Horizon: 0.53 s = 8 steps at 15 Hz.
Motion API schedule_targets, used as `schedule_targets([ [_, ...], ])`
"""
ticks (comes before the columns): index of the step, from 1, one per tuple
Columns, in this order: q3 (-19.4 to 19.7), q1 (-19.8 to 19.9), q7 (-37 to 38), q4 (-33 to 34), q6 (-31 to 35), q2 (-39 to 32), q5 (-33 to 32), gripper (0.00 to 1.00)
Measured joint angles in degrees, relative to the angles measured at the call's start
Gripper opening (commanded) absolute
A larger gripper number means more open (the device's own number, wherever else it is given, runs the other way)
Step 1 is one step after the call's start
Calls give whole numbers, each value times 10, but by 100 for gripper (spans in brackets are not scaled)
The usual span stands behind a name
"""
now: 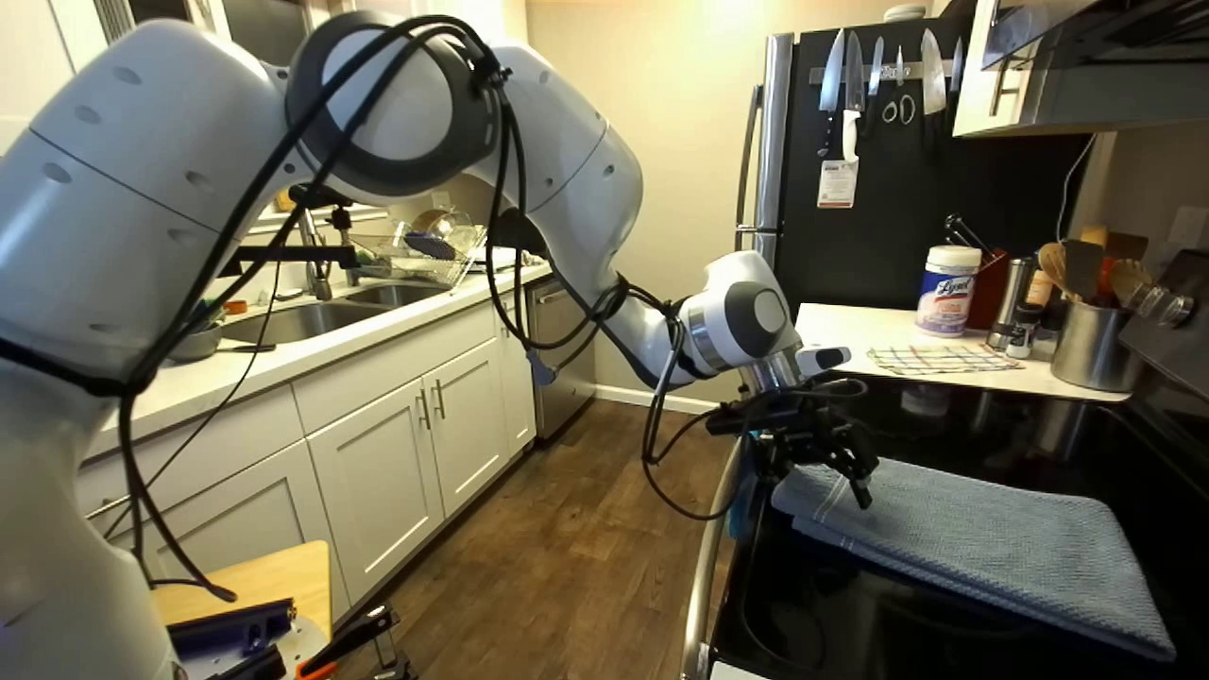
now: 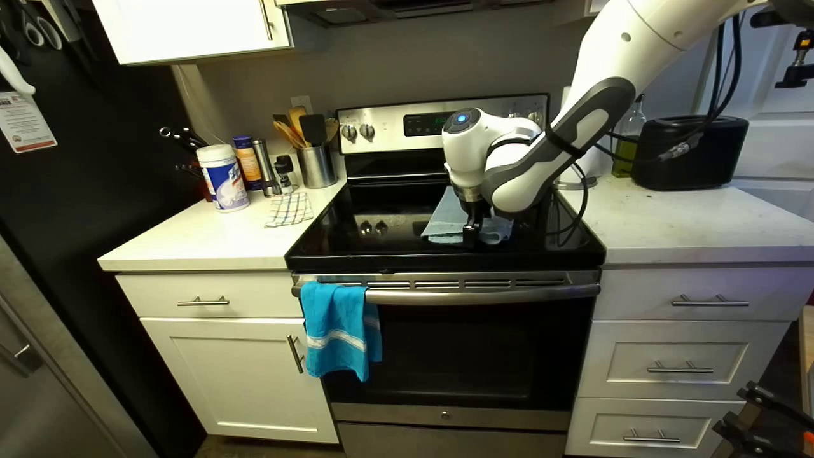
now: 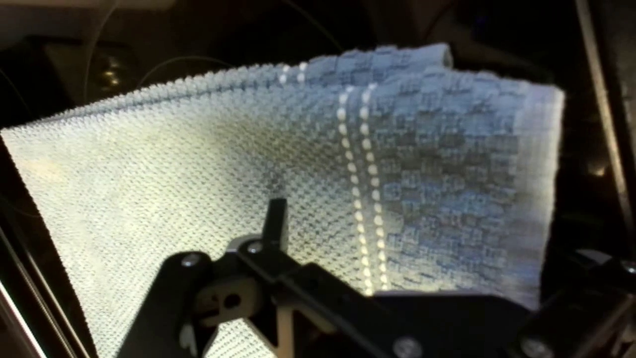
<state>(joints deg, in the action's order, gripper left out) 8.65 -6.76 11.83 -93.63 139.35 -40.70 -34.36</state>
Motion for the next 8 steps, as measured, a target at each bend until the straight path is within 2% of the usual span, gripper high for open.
schedule_targets([
  [8,51,-40,51,0,-2,2,-61,100],
])
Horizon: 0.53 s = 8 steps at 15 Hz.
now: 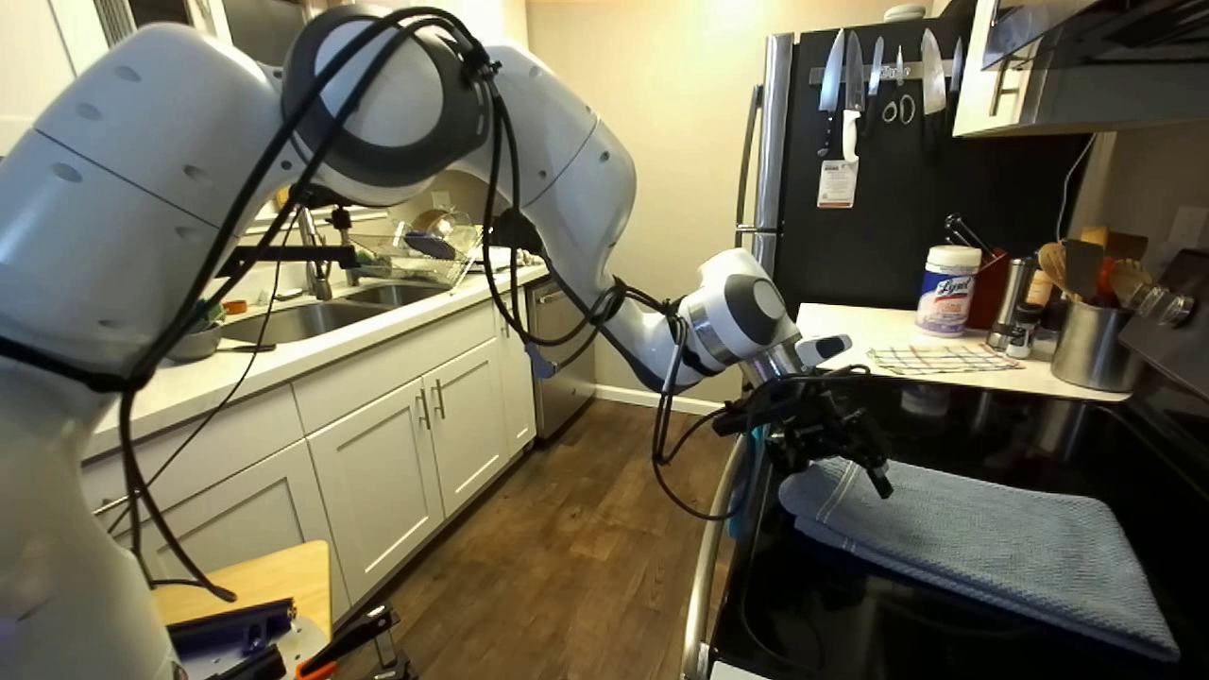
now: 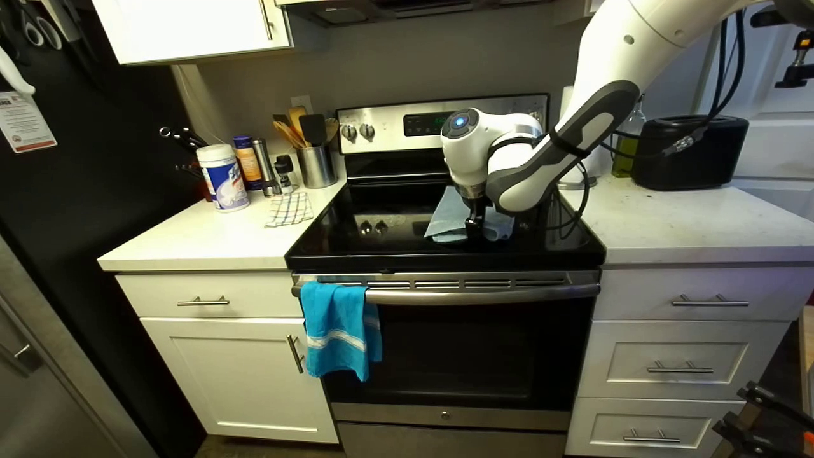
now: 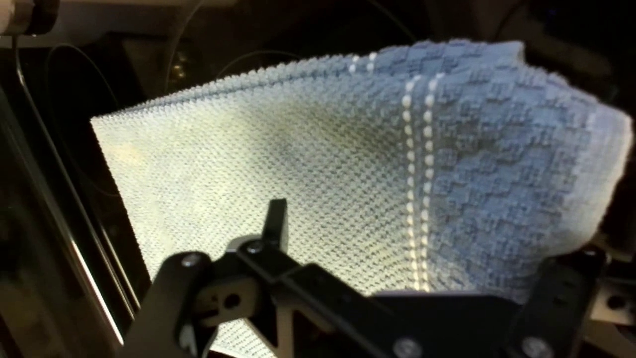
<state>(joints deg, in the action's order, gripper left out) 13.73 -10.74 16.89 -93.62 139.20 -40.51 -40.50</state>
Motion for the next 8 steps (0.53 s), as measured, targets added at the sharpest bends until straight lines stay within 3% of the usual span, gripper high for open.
schedule_targets([
  [1,1,-1,6,0,-1,0,-8,75],
  [3,2,-3,14,0,-2,1,-19,68],
  [8,2,-4,22,0,-2,1,-34,34],
])
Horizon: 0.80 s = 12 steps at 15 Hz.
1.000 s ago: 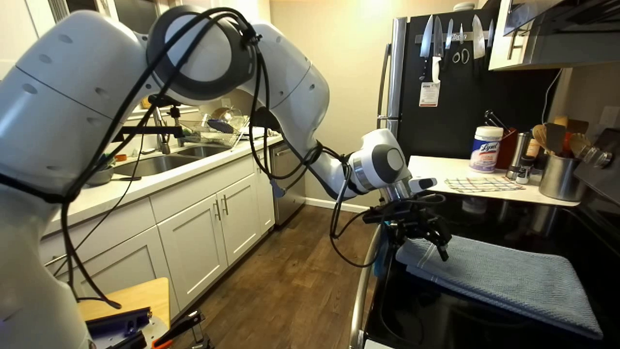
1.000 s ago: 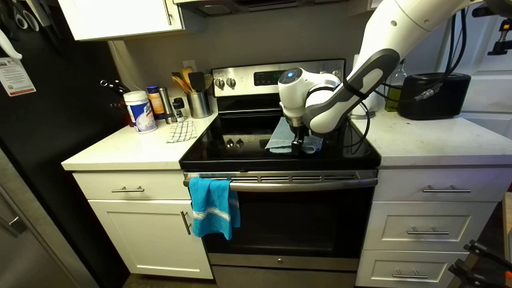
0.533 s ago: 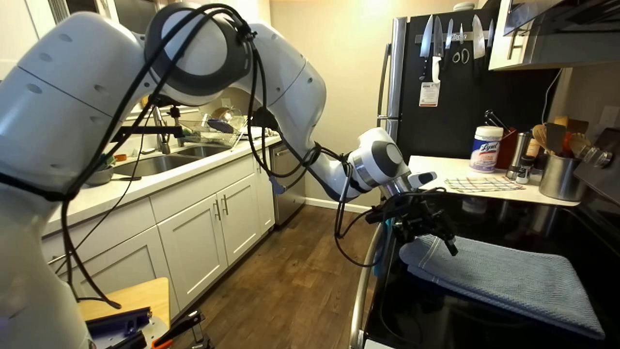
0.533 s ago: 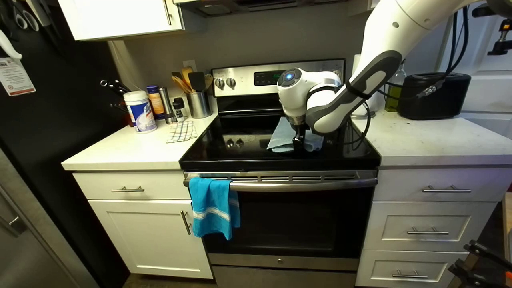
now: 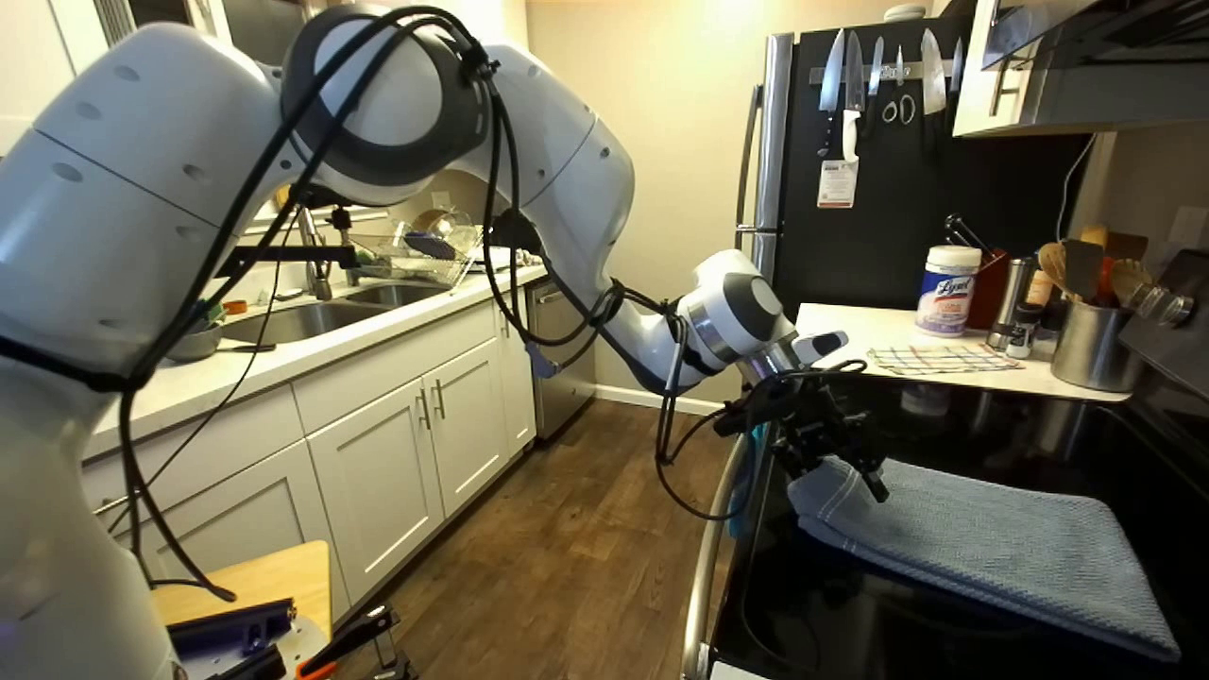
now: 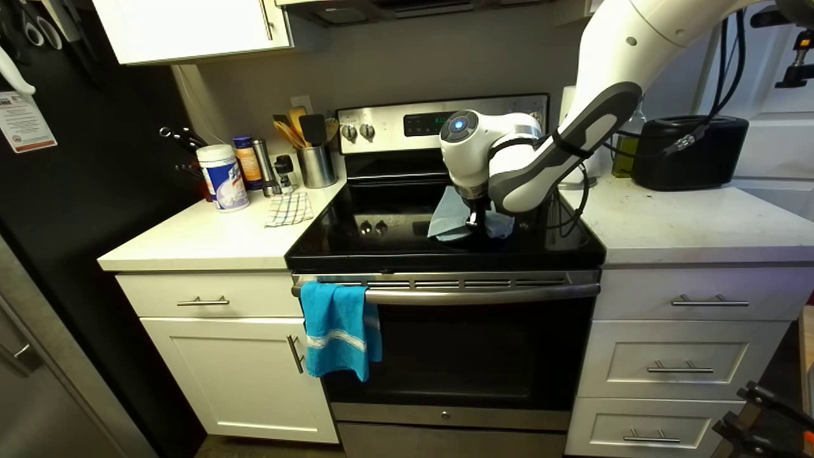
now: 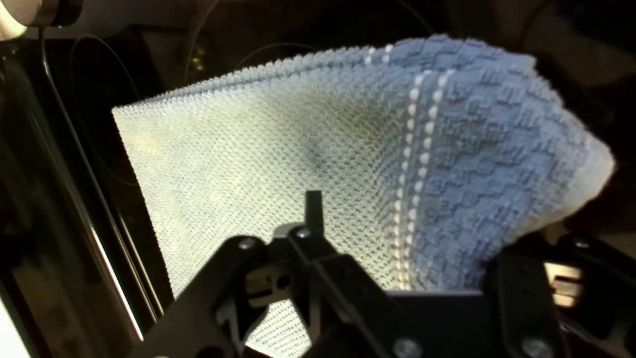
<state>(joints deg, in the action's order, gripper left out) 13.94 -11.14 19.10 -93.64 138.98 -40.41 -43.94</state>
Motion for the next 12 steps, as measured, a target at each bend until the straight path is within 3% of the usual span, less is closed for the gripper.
schedule_targets([
  [5,-1,-5,0,0,-3,0,-6,2],
  [12,-4,-14,5,0,-23,0,-22,3],
])
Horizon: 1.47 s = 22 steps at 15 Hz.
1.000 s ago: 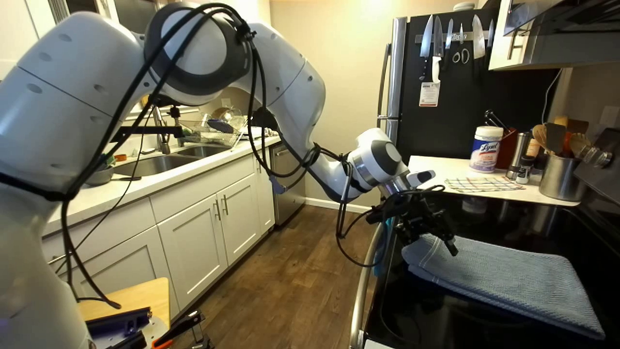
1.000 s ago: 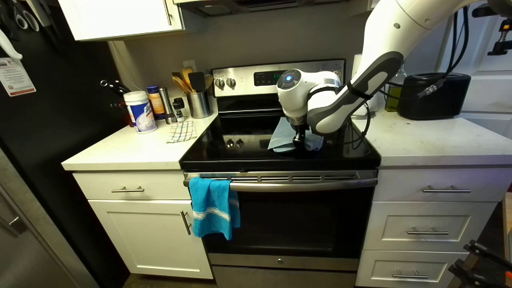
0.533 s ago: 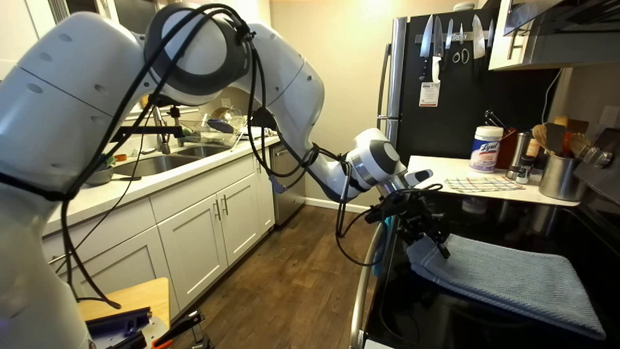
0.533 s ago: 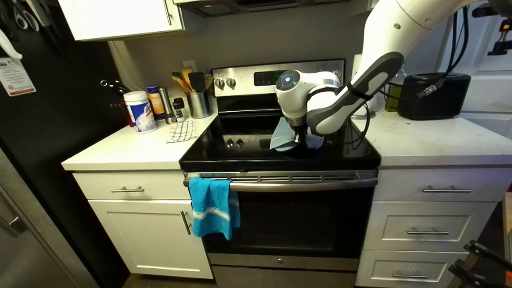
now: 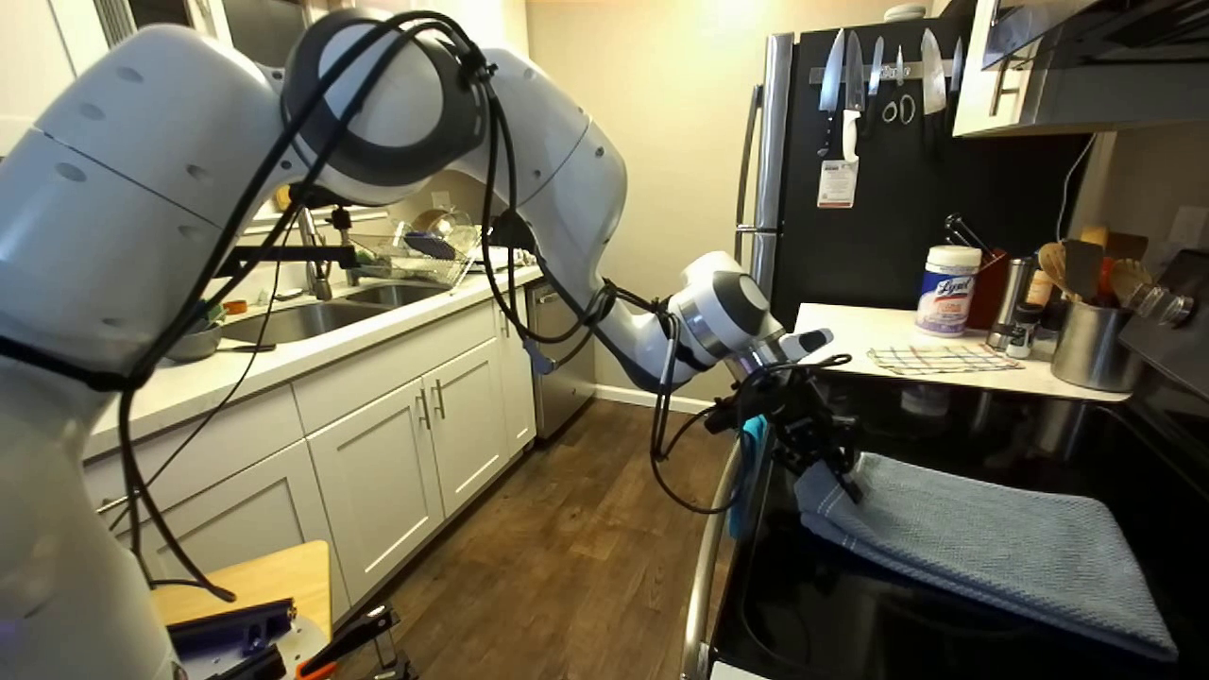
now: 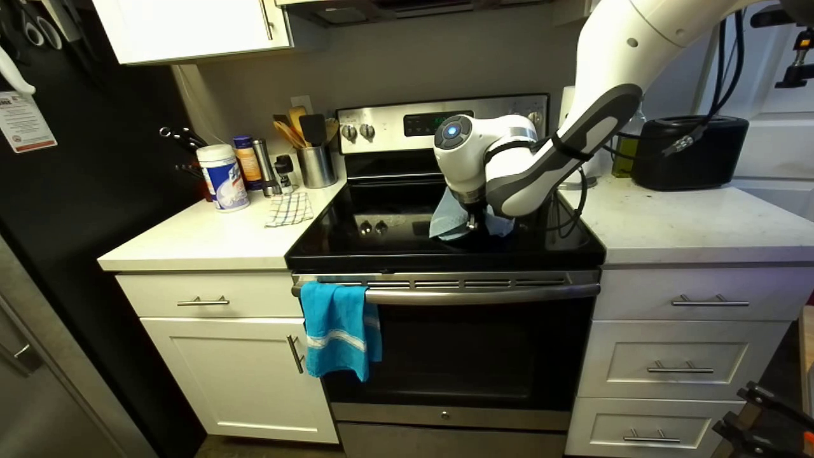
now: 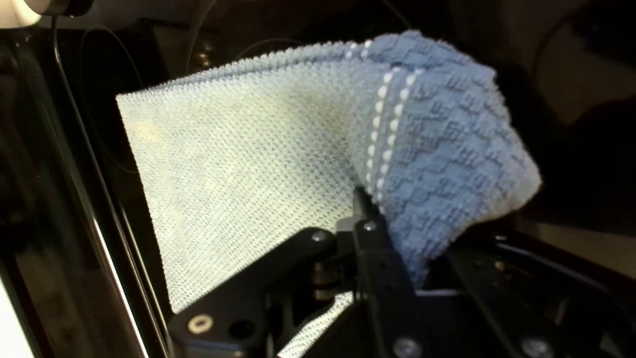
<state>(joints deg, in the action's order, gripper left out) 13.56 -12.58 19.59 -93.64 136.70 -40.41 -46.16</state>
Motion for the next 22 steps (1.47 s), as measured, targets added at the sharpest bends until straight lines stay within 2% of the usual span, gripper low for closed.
schedule_targets([
  [6,-7,-2,12,-5,-9,12,-7,3],
  [11,-21,5,58,-67,-7,115,-5,3],
  [15,-34,19,66,-102,-8,177,-3,3],
  [22,-78,25,66,-106,-34,160,-1,3],
])
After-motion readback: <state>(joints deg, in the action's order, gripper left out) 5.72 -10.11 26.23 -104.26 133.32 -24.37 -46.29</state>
